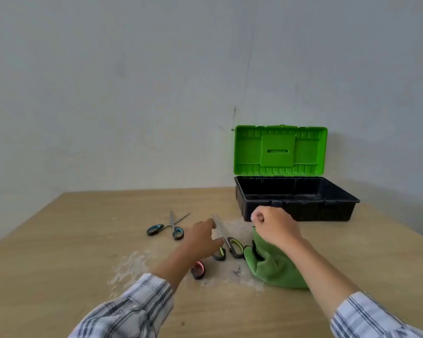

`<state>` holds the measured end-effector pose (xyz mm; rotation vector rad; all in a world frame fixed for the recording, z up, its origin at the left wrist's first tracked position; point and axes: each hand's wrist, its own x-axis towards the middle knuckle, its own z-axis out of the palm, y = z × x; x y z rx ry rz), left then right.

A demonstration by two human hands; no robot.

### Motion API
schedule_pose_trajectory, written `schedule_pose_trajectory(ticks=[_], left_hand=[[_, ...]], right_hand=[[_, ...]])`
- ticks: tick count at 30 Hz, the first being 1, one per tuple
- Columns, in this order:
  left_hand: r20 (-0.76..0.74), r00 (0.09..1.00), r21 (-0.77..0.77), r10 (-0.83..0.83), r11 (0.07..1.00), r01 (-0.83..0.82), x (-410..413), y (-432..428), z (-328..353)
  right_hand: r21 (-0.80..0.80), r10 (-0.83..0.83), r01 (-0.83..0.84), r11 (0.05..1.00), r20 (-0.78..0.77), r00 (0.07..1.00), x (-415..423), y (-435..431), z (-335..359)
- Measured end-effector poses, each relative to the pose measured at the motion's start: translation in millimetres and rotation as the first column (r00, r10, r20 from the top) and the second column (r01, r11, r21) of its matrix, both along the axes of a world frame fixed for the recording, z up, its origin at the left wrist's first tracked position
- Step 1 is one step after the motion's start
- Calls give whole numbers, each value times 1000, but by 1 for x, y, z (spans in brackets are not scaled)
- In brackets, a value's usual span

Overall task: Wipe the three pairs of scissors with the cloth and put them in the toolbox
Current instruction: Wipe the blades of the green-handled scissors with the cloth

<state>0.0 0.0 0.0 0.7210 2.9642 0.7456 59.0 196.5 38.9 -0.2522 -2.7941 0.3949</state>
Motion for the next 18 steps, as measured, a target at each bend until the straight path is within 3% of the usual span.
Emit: schedule_pose_trajectory(ticks=[6, 12, 18], left_hand=[[-8, 993, -147, 116, 982, -116, 7, 18, -8], [-8, 984, -186, 178, 967, -176, 1, 30, -6], [43, 979, -119, 198, 974, -192, -4, 38, -5]], right_hand=[[55, -164, 156, 986, 227, 960, 9, 25, -25], [-7, -184, 191, 982, 232, 955, 1, 34, -42], [-111, -172, 190, 976, 150, 974, 1, 31, -43]])
